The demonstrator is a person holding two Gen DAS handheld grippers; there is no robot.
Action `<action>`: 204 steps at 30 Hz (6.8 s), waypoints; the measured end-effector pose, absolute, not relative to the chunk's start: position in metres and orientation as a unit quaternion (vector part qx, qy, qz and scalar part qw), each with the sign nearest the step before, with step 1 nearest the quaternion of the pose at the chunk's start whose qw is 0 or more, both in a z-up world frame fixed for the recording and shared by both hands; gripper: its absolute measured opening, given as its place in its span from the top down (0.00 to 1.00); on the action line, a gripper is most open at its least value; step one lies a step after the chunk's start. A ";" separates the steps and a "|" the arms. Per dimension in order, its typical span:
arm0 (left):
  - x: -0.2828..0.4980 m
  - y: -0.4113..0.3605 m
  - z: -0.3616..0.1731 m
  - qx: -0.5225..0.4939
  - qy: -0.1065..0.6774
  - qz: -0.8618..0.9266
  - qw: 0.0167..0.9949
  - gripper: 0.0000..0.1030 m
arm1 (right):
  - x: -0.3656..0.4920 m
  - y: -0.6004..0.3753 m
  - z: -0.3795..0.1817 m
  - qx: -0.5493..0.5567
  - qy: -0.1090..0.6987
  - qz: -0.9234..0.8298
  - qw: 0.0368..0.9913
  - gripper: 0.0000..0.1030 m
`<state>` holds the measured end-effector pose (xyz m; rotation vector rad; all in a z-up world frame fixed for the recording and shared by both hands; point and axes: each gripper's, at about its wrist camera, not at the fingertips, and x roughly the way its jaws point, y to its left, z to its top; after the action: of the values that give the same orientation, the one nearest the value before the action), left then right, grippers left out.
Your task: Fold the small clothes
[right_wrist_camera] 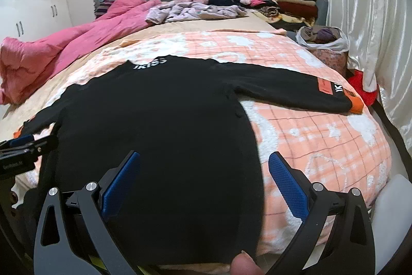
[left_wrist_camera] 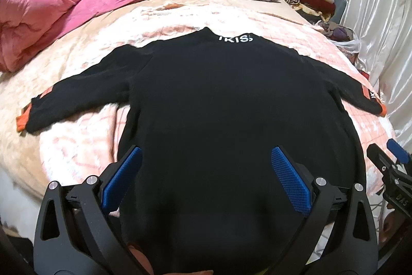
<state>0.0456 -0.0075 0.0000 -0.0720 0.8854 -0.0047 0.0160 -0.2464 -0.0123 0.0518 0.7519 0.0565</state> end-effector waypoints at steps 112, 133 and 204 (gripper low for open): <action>0.213 0.096 -0.026 -0.207 0.434 -0.057 0.875 0.09 | 0.229 -0.144 0.044 0.123 0.337 0.215 0.908 0.84; 0.222 0.087 -0.055 -0.233 0.460 -0.078 0.853 0.26 | 0.206 -0.210 0.022 0.097 0.348 0.102 0.927 0.50; 0.187 0.072 -0.045 -0.046 0.482 -0.060 0.873 0.35 | 0.163 -0.205 -0.031 0.076 0.434 0.034 0.897 0.29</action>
<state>0.1866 0.0722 -0.0447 -0.0968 1.0066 -0.1246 0.1633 -0.2048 -0.0309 0.1564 0.8996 0.0703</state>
